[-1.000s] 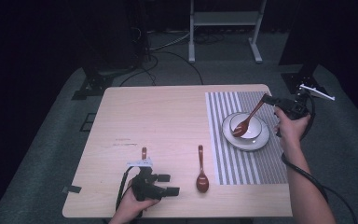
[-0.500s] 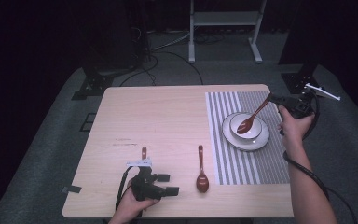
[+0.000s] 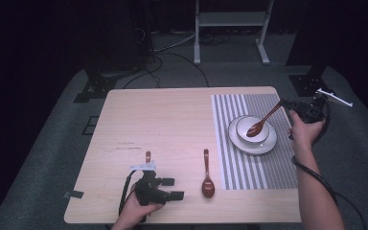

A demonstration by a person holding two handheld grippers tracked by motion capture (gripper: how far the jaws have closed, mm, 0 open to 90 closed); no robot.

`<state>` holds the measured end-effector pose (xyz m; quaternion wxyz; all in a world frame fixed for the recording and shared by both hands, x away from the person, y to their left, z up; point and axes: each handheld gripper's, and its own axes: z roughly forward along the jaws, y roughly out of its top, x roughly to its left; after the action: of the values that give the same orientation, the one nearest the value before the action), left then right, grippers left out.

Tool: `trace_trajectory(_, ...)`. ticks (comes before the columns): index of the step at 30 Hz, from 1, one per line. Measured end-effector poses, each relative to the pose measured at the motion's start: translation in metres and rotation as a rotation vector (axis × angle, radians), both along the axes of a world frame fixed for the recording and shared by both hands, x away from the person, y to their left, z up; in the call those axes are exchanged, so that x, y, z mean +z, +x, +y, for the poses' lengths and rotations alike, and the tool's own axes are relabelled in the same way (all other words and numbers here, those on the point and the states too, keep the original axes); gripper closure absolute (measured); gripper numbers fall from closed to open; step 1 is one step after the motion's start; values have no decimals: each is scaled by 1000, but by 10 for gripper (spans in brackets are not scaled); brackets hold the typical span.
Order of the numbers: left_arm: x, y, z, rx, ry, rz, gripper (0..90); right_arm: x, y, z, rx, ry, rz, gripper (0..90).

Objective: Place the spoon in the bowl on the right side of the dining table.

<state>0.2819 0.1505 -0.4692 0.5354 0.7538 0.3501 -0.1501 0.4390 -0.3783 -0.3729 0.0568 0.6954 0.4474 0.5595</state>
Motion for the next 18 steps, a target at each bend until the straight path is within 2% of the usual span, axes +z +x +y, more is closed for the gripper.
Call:
trace_trajectory(10,-1,0,-1,-7,1,2,34,-15,0,-2,-18,-6,18,834)
trace_trajectory(18,-2,0,0,-8,2,3,34,-26,0,0,4,-24,30,831)
